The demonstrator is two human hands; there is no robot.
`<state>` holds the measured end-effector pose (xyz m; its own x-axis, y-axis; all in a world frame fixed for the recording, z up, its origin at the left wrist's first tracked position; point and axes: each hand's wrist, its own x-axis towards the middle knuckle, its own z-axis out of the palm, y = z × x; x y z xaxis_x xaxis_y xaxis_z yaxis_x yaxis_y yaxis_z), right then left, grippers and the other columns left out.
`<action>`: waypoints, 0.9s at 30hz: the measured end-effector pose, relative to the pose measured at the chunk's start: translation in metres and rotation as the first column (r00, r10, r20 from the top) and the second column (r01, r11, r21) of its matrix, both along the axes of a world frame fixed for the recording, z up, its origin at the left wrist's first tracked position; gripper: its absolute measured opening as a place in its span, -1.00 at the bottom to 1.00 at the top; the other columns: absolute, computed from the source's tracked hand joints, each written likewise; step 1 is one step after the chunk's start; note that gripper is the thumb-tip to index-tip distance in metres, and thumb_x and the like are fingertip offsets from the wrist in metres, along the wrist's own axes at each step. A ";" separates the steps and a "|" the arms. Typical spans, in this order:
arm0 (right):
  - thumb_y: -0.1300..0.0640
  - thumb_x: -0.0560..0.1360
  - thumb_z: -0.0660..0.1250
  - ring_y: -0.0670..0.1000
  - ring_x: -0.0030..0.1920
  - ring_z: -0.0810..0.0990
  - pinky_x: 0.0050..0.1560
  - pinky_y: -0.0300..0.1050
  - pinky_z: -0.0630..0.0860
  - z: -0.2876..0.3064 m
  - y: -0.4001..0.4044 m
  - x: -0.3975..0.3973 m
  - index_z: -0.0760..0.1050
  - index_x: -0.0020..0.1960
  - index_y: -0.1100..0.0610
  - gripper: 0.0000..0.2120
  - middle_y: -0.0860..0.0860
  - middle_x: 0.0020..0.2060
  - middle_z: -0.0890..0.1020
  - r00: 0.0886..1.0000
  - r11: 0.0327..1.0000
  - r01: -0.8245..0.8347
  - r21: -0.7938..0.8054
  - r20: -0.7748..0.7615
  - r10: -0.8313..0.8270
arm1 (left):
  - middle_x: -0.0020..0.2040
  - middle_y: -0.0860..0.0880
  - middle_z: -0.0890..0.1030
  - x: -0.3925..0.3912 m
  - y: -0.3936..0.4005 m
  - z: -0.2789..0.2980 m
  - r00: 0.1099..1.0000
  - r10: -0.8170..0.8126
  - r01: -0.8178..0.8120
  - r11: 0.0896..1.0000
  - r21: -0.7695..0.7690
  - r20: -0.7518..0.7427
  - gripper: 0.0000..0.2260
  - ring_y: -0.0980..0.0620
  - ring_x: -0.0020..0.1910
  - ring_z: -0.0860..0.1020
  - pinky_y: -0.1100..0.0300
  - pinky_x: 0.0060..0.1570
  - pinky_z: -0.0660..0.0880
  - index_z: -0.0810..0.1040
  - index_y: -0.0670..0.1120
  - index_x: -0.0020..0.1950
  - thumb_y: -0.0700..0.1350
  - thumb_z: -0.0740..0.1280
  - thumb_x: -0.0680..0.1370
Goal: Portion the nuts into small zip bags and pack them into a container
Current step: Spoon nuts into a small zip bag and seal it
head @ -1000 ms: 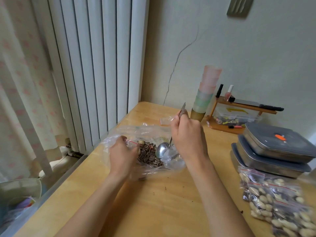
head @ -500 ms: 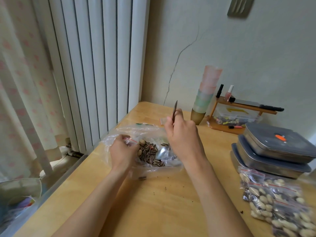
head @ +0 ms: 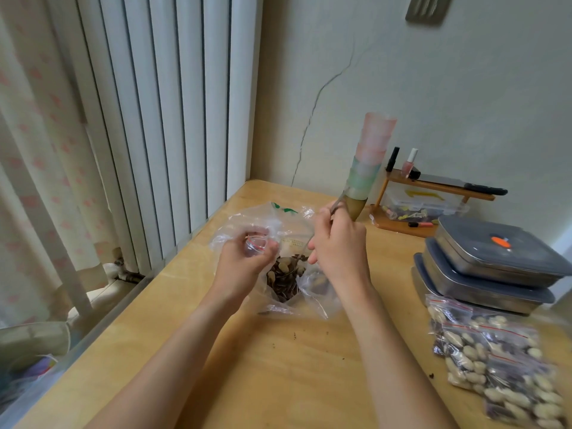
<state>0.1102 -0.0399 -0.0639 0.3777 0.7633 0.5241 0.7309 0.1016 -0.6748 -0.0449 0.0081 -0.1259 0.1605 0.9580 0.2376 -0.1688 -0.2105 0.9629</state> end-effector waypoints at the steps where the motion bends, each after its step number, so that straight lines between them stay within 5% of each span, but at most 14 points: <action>1: 0.07 0.72 0.03 -0.04 -0.54 0.60 -0.50 -0.11 0.54 -0.001 0.000 0.002 0.43 0.03 0.20 -0.71 0.13 -0.36 0.63 0.999 1.000 0.014 -0.006 -0.042 -0.015 | -0.15 0.00 0.68 -0.001 0.001 0.000 1.000 0.008 -0.008 1.000 -0.011 0.005 -0.77 0.09 -0.16 0.65 0.15 -0.03 0.62 0.60 -0.12 0.15 -0.18 0.51 0.52; 4: 0.07 0.73 0.03 0.00 -0.53 0.62 -0.40 -0.08 0.59 -0.006 0.001 0.011 0.47 -0.02 0.19 -0.68 0.10 -0.40 0.66 0.975 0.996 0.072 -0.045 -0.207 -0.080 | -0.15 0.08 0.66 -0.004 0.008 -0.003 0.971 0.193 -0.190 0.981 0.034 -0.142 -0.79 0.17 -0.21 0.62 0.12 -0.04 0.61 0.59 -0.07 0.14 -0.19 0.48 0.53; 7: 0.12 0.71 0.03 0.06 -0.50 0.63 -0.47 -0.18 0.53 -0.012 0.003 0.024 0.50 -0.02 0.19 -0.69 0.15 -0.37 0.68 0.904 0.988 0.094 -0.127 -0.405 -0.138 | -0.10 0.09 0.62 -0.010 0.009 -0.005 0.796 0.447 -0.372 0.893 0.253 -0.408 -0.66 0.07 -0.09 0.61 0.17 -0.14 0.48 0.51 -0.08 0.24 -0.21 0.42 0.48; 9: 0.15 0.69 0.03 0.09 -0.48 0.63 -0.47 -0.16 0.51 -0.015 0.004 0.032 0.50 -0.01 0.17 -0.71 0.18 -0.35 0.69 0.863 0.980 0.101 -0.169 -0.476 -0.171 | -0.04 0.06 0.57 -0.012 0.003 -0.006 0.729 0.526 -0.340 0.833 0.436 -0.438 -0.63 -0.04 0.00 0.55 0.12 -0.08 0.40 0.49 -0.12 0.25 -0.23 0.43 0.45; 11: 0.15 0.68 0.03 0.11 -0.46 0.64 -0.43 -0.11 0.51 -0.017 0.005 0.037 0.50 -0.01 0.17 -0.71 0.18 -0.35 0.69 0.834 0.978 0.095 -0.187 -0.521 -0.180 | -0.05 0.10 0.55 -0.008 -0.007 -0.004 0.762 0.496 -0.219 0.802 0.555 -0.417 -0.56 0.00 -0.02 0.50 0.11 -0.07 0.41 0.42 -0.08 0.27 -0.26 0.44 0.44; 14: 0.14 0.69 0.04 0.10 -0.45 0.64 -0.38 -0.07 0.52 -0.015 0.004 0.039 0.50 -0.03 0.16 -0.71 0.12 -0.40 0.68 0.832 0.980 0.091 -0.178 -0.527 -0.173 | -0.19 0.08 0.57 0.005 -0.014 -0.007 0.796 0.376 -0.106 0.858 0.502 -0.474 -0.59 0.03 -0.17 0.54 0.08 -0.21 0.48 0.33 -0.03 0.27 -0.26 0.38 0.49; 18: 0.09 0.69 0.05 0.05 -0.50 0.60 -0.39 -0.10 0.48 -0.004 0.000 0.041 0.50 -0.04 0.14 -0.71 0.07 -0.45 0.65 0.840 0.984 0.136 -0.119 -0.512 -0.178 | -0.24 -0.04 0.60 0.007 -0.002 -0.027 0.752 0.336 -0.162 0.928 0.335 -0.568 -0.57 -0.12 -0.21 0.57 0.03 -0.34 0.36 0.28 -0.12 0.31 -0.27 0.32 0.47; 24: 0.06 0.69 0.04 0.04 -0.50 0.59 -0.14 0.04 0.55 0.012 -0.004 0.039 0.49 -0.11 0.07 -0.68 0.04 -0.49 0.63 0.894 0.990 0.135 -0.032 -0.427 -0.136 | -0.16 -0.06 0.62 0.002 0.003 -0.033 0.718 0.334 -0.214 0.941 0.263 -0.610 -0.56 -0.12 -0.18 0.58 -0.04 -0.20 0.53 0.28 -0.11 0.28 -0.22 0.36 0.47; 27: 0.06 0.69 0.06 0.07 -0.48 0.59 -0.21 0.01 0.52 0.019 -0.006 0.031 0.50 -0.11 0.09 -0.68 0.08 -0.45 0.64 0.932 0.997 0.079 -0.003 -0.355 -0.074 | -0.21 0.01 0.61 0.004 0.004 -0.033 0.736 0.336 -0.211 0.939 0.273 -0.588 -0.57 -0.02 -0.22 0.56 -0.01 -0.22 0.52 0.23 -0.06 0.22 -0.20 0.40 0.47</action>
<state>0.1417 -0.0463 -0.0448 0.5976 0.7195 0.3537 0.4500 0.0641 -0.8907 -0.0412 0.0124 -0.1590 0.0689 0.9351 0.3476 0.5400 -0.3279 0.7751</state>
